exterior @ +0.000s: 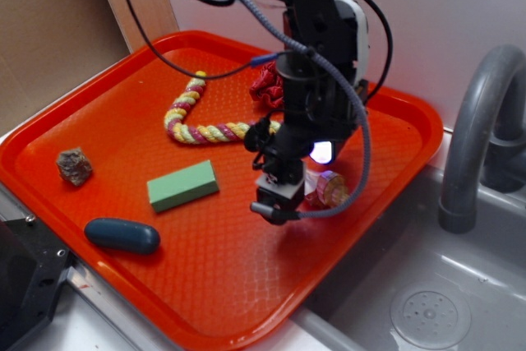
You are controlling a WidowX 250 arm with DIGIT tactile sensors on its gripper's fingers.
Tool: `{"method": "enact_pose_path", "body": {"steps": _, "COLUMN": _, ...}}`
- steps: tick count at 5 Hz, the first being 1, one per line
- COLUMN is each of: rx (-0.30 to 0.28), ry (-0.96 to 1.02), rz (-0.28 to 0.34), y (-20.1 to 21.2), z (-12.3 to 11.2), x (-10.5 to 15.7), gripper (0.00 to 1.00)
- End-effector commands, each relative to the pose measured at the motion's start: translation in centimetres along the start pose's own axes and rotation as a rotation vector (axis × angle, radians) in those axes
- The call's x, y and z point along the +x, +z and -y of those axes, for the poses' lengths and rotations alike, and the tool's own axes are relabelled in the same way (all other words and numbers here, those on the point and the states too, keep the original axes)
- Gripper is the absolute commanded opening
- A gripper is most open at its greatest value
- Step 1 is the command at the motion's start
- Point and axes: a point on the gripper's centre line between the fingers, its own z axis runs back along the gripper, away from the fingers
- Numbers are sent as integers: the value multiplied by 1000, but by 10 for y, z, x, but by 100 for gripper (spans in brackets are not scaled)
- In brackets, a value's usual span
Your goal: Grab the shell.
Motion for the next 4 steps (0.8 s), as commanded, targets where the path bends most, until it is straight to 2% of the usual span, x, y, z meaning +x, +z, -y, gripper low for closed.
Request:
{"method": "enact_pose_path", "body": {"steps": 1, "rx": 196, "ry": 86, "rz": 165, "y": -8, "z": 23, "x": 26, "gripper": 50}}
{"method": "enact_pose_path", "body": {"steps": 2, "rx": 235, "ry": 117, "rz": 187, "y": -12, "z": 22, "x": 23, "gripper": 0}}
{"method": "enact_pose_path", "body": {"steps": 3, "rx": 304, "ry": 207, "rz": 155, "y": -2, "z": 13, "x": 9, "gripper": 0}}
{"method": "enact_pose_path", "body": {"steps": 4, "rx": 404, "ry": 453, "rz": 81, "y": 23, "z": -5, "x": -6, "gripper": 0}}
